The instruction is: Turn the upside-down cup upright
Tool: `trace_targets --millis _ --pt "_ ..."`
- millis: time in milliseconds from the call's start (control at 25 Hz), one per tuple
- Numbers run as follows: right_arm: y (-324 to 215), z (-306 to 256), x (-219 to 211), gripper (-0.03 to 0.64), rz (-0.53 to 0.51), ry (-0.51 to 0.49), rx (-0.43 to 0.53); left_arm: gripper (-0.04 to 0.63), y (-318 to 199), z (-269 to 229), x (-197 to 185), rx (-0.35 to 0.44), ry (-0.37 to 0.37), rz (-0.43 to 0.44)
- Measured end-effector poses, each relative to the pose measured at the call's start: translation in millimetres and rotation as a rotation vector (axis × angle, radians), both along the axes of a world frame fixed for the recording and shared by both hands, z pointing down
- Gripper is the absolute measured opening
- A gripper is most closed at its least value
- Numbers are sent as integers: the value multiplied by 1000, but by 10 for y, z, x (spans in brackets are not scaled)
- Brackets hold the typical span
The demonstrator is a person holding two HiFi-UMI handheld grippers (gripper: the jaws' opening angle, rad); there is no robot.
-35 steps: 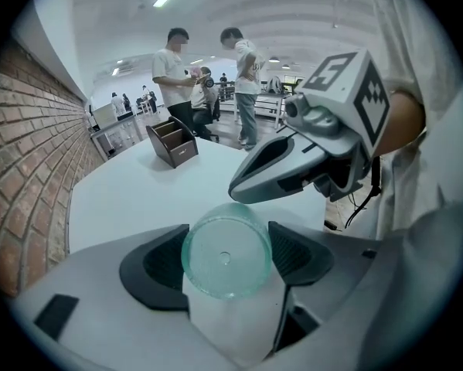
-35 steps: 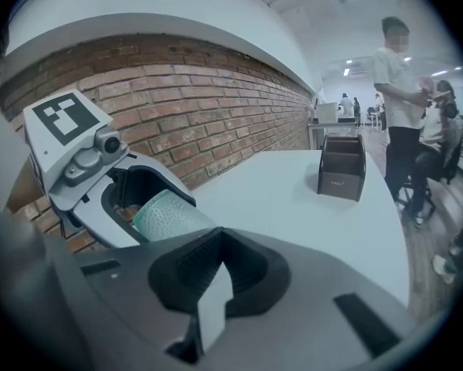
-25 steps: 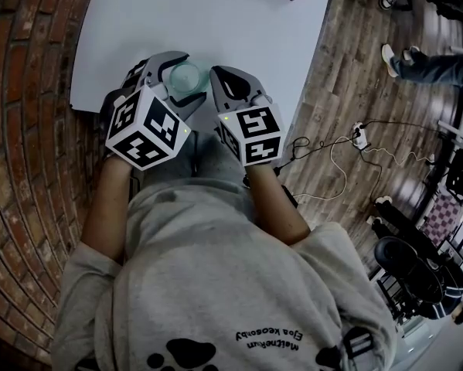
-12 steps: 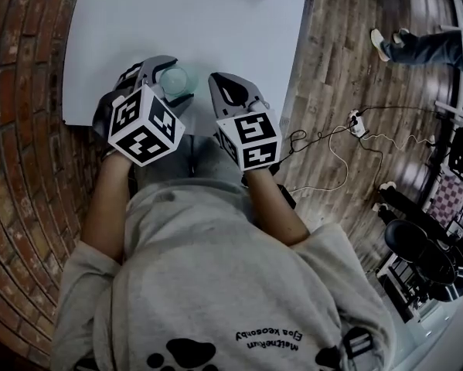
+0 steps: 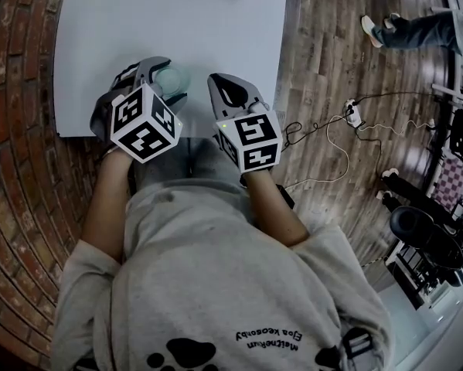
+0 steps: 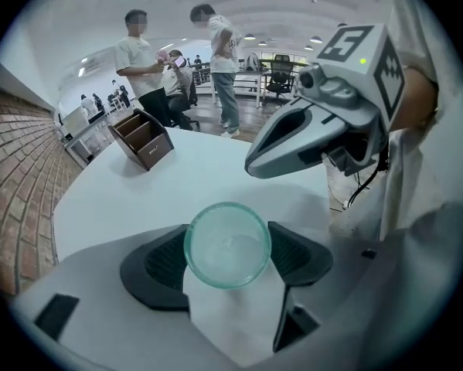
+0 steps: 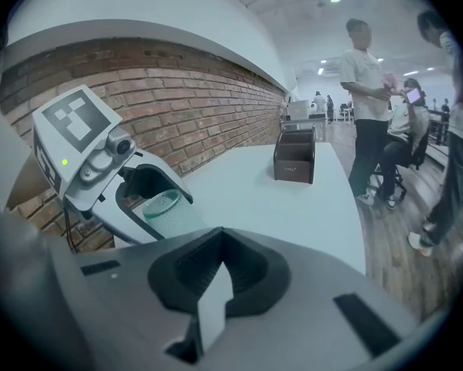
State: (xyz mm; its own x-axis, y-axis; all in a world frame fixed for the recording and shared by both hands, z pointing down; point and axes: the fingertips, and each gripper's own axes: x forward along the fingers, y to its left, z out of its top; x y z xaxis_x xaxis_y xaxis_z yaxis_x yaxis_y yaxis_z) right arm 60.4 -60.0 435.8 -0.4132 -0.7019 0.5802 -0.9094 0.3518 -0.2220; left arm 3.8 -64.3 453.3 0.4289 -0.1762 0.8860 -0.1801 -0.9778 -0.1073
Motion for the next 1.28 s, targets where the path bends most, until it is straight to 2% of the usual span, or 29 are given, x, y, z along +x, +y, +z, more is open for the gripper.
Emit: trace_targets --millis 600,1080,1280 --pt "75 15 -61 6 3 -7 3 325 50 119 -21 -1 -22 0" --pt "90 -11 -88 6 -1 -6 2 325 26 75 -22 4 7 -23" --pt "66 -14 -127 6 -4 -5 7 325 1 -19 -39 9 64 -52"
